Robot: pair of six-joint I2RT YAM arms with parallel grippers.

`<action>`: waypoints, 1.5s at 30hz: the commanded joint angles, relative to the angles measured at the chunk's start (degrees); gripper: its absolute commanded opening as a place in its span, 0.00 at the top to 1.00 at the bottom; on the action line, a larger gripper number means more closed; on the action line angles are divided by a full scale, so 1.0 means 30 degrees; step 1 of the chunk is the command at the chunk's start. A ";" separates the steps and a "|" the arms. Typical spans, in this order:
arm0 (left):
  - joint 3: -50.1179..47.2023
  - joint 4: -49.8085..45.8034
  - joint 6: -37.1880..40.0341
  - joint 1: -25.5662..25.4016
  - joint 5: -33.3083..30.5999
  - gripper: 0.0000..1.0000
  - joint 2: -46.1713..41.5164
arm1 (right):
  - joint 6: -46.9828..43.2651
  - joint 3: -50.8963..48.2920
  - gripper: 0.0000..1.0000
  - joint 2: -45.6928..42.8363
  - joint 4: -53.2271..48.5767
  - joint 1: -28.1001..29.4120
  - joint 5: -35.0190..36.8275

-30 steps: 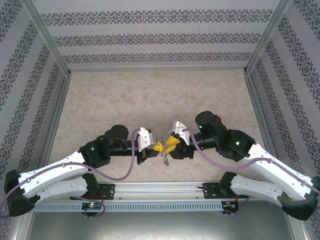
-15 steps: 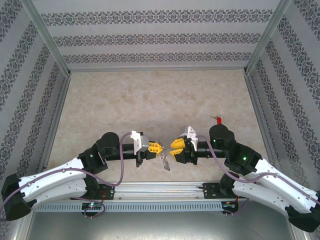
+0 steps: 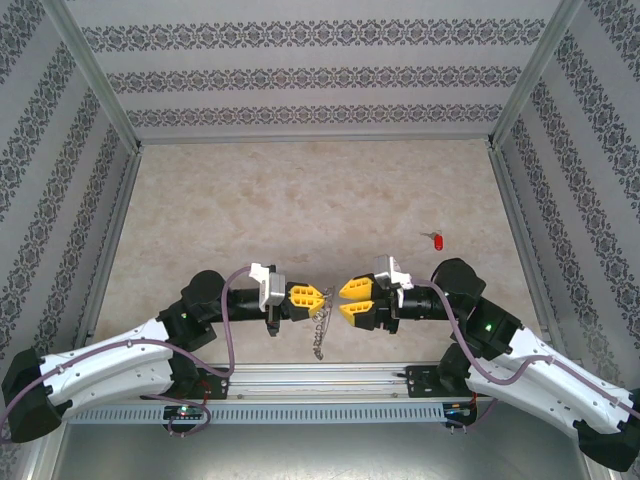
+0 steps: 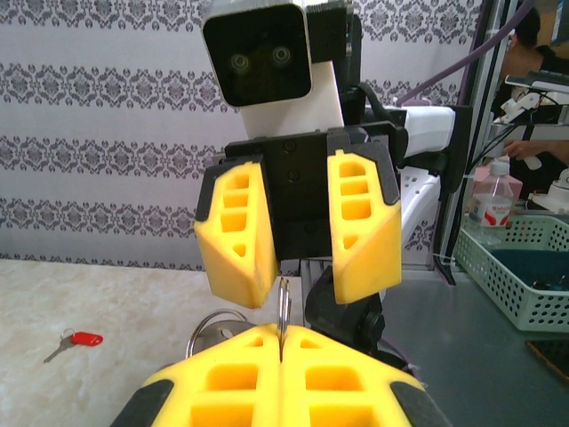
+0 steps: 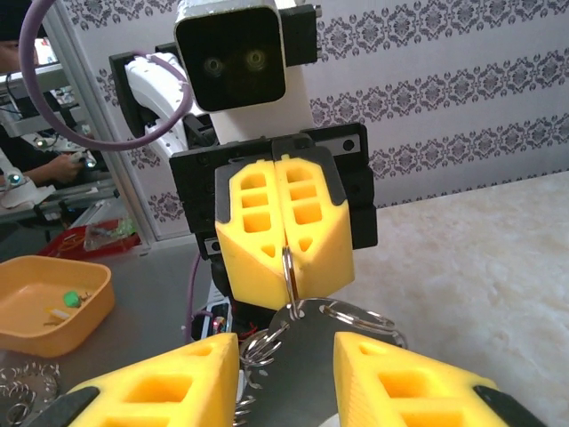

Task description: Put the keys on the keyring

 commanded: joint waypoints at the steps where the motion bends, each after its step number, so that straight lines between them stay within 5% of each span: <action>1: -0.0182 0.2428 -0.0739 -0.0065 0.0529 1.00 0.0167 | 0.0254 -0.0277 0.66 0.0238 0.1628 -0.0097 -0.0881; 15: -0.0182 0.3309 -0.1075 -0.0067 0.0674 1.00 0.1140 | 0.0328 -0.0498 0.77 0.1019 0.3007 -0.0068 -0.1156; 23: 0.0010 0.2687 -0.0979 -0.0066 0.0630 1.00 0.1074 | -0.0249 -0.0191 1.00 0.1133 0.2015 -0.0068 -0.0598; 34: 0.4997 -1.2780 0.3843 -0.0066 -0.2072 0.87 -0.0530 | -0.2447 0.5369 1.00 0.3945 -0.8586 -0.0039 0.3255; 45: 0.5624 -1.3594 0.4140 -0.0066 -0.1924 0.70 -0.0002 | -0.3811 0.8447 1.00 0.5895 -1.2400 0.0668 0.3430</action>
